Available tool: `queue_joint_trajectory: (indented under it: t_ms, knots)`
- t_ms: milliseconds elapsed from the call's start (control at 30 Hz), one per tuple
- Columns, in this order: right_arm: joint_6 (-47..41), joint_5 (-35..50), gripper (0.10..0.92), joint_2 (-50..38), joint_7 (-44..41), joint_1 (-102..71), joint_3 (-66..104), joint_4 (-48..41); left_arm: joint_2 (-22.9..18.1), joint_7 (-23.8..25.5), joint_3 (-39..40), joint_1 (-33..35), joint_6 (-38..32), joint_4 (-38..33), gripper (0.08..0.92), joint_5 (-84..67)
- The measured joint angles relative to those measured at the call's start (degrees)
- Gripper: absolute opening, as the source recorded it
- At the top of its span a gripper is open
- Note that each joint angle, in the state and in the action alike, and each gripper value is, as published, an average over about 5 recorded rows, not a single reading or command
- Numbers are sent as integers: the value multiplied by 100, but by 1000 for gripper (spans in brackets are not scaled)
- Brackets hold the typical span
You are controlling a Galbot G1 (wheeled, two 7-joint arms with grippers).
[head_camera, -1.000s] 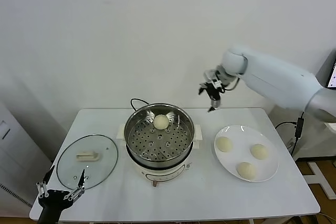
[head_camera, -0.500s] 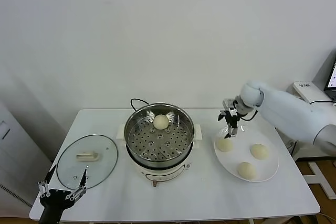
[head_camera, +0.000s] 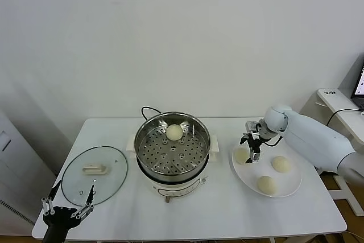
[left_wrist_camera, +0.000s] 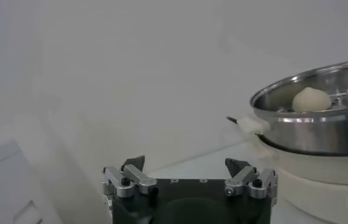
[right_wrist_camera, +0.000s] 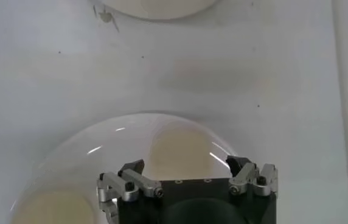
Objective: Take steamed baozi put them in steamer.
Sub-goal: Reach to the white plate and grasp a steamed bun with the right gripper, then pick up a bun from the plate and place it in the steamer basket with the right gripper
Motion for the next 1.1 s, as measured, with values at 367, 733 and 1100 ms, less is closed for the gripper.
queue_joint_trajectory:
  t_ms: [367,733,1100]
  knots:
    - [-15,72,569,5,31,-26,36,-98,6,2,22,-37,13,18,823,3]
    - [-117,667,500,-185,-37,588,-430,209,-11,3,80,-87,35,-1,823,21]
    - [-450,2200,480,-37,-121,2499,-1696,962,-26,-3,66,-128,46,-64,823,34]
